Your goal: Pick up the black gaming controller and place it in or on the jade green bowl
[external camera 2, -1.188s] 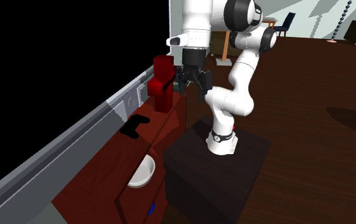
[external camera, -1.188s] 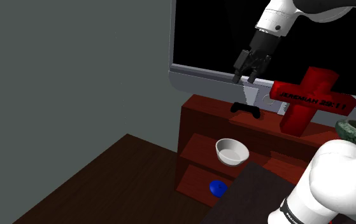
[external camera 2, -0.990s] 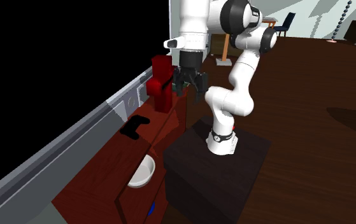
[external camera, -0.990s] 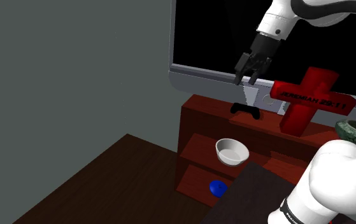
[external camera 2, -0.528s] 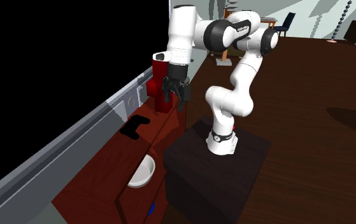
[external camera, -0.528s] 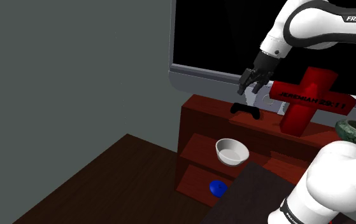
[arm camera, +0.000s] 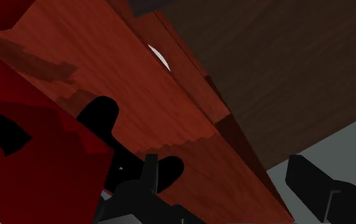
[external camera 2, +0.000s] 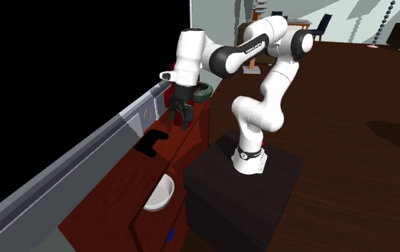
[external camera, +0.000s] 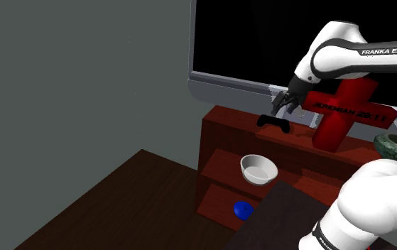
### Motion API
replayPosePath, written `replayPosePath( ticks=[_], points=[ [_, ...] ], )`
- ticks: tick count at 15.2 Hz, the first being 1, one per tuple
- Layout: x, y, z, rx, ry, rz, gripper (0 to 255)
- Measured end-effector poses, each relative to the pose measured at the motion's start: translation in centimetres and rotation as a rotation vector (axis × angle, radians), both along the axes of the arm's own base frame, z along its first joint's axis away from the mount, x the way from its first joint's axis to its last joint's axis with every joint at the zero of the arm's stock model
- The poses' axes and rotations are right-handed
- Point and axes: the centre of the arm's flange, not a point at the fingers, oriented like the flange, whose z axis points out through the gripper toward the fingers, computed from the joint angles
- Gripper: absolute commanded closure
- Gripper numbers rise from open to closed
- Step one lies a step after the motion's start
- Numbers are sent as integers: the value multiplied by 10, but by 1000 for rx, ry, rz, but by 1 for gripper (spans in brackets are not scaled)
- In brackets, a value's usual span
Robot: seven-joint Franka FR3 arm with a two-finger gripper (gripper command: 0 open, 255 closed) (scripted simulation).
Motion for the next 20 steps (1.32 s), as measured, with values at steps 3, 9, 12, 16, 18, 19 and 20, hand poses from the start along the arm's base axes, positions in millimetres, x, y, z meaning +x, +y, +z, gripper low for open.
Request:
replayPosePath(
  ticks=[3, 9, 12, 16, 18, 19, 20],
  points=[
    [-3, -26, -24, -21, -12, -29, 0],
    [-11, -85, -62, -63, -36, -88, 0],
    [-4, -111, -51, -138, -127, -98, 0],
    [-4, -116, -46, -168, -171, -93, 0],
    [-4, -116, -46, -162, -177, -107, 0],
    [-3, -116, -45, -150, -190, -127, 0],
    [-2, -117, -44, -136, -213, -157, 0]
  ],
)
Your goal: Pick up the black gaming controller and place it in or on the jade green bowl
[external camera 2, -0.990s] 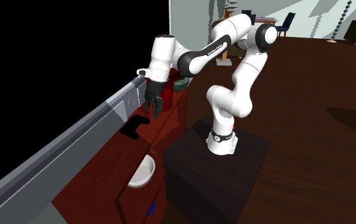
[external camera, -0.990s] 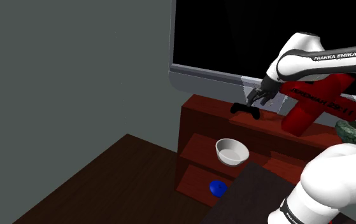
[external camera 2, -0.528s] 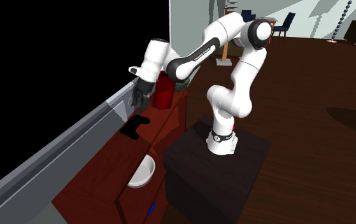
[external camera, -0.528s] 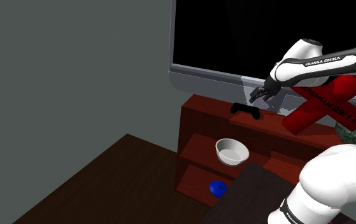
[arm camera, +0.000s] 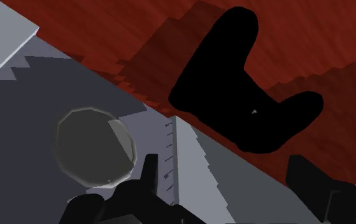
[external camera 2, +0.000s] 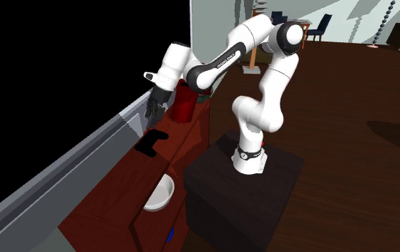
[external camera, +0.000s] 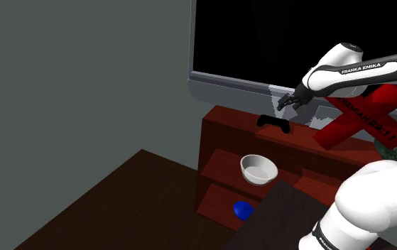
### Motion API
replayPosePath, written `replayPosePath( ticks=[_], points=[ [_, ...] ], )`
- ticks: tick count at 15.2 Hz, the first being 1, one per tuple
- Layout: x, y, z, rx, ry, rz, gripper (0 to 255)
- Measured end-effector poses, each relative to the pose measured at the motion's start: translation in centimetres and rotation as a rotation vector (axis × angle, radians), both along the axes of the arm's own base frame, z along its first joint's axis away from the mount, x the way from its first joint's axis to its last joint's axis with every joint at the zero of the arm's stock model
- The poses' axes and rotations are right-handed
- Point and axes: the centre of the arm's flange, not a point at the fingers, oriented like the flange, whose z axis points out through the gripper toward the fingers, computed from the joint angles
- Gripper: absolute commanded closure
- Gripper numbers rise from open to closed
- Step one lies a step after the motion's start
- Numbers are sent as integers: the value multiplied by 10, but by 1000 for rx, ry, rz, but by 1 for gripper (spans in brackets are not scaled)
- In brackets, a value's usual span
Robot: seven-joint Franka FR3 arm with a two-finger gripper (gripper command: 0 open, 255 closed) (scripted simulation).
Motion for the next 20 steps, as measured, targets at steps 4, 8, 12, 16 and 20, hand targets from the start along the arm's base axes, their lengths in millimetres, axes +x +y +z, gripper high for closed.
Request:
replayPosePath(
  ticks=[4, 8, 12, 16, 20],
  points=[
    [-1, 1, -1, -16, 34, 49, 0],
    [4, 0, -1, 1, 7, 17, 255],
    [22, -1, -11, -13, 68, 36, 255],
    [10, 11, -32, -1, 74, 35, 0],
    [-15, 25, -36, 45, 62, -83, 0]
  ],
)
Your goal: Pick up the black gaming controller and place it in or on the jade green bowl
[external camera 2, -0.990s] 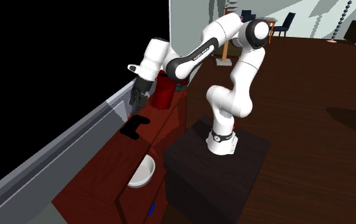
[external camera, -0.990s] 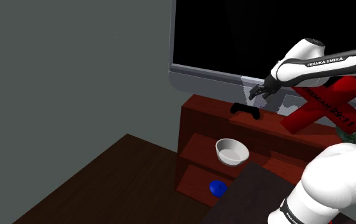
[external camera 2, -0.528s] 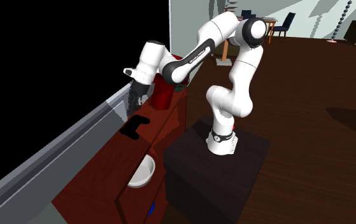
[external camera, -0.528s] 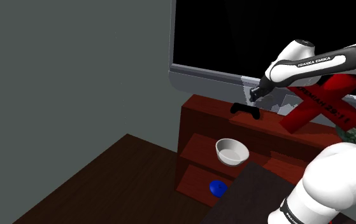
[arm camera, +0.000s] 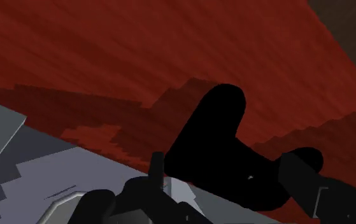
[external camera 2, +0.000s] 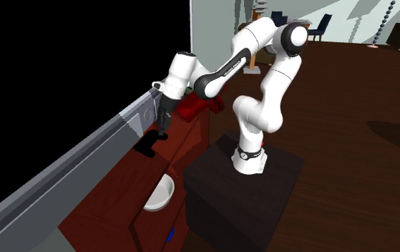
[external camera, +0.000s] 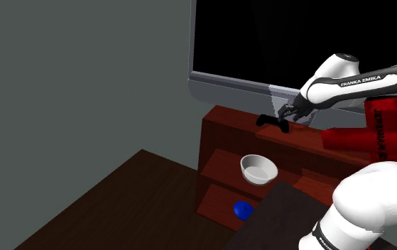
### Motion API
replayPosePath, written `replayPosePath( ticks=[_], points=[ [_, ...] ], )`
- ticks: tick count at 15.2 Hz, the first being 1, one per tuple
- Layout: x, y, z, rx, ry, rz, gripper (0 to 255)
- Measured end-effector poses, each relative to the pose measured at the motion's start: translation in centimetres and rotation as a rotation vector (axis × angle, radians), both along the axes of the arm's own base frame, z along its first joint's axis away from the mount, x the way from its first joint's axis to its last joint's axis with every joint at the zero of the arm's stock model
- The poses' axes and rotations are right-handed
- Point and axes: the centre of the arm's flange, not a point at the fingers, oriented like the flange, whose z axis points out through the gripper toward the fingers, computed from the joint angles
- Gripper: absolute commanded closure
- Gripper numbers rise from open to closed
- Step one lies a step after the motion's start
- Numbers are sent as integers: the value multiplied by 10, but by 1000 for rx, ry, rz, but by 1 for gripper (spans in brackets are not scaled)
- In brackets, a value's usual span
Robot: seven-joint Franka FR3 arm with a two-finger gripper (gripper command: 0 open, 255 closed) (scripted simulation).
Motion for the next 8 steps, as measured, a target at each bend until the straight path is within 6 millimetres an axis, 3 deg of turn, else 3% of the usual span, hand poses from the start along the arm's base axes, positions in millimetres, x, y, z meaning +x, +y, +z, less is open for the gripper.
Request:
replayPosePath(
  ticks=[1, 3, 8],
  points=[
    [-13, 6, -1, 19, -8, -58, 0],
    [-18, 13, -7, 38, -17, -121, 0],
    [-14, 9, -30, 44, -19, -143, 0]
  ],
)
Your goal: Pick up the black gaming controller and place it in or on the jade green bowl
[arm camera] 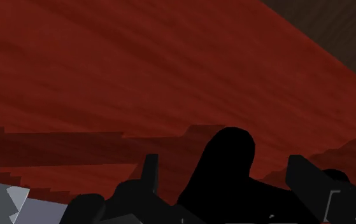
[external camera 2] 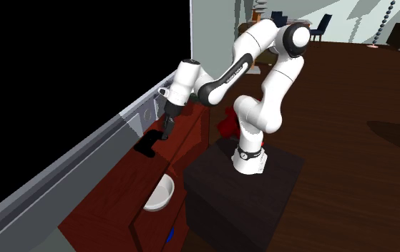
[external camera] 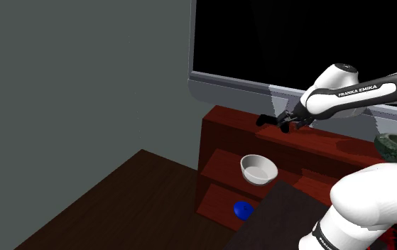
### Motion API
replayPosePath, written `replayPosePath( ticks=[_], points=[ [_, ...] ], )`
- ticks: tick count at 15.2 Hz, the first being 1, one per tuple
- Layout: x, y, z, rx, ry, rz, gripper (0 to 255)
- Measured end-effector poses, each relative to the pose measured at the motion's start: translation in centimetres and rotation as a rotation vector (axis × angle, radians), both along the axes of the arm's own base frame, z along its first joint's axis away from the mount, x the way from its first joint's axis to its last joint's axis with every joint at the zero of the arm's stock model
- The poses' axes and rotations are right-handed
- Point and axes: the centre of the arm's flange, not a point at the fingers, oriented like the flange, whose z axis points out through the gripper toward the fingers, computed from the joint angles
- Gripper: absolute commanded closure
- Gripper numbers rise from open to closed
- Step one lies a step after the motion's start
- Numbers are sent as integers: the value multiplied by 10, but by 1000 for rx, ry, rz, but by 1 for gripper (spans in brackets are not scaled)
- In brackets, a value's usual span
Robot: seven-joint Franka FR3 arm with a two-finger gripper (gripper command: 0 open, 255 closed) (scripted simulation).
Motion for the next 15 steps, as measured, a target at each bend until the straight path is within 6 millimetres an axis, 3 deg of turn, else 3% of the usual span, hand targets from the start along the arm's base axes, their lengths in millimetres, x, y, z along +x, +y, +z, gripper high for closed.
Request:
replayPosePath(
  ticks=[8, 9, 15],
  points=[
    [5, -3, -12, 0, -1, -1, 0],
    [5, -3, -12, 0, -1, -1, 255],
    [5, -4, -10, -6, -7, -2, 255]
  ],
)
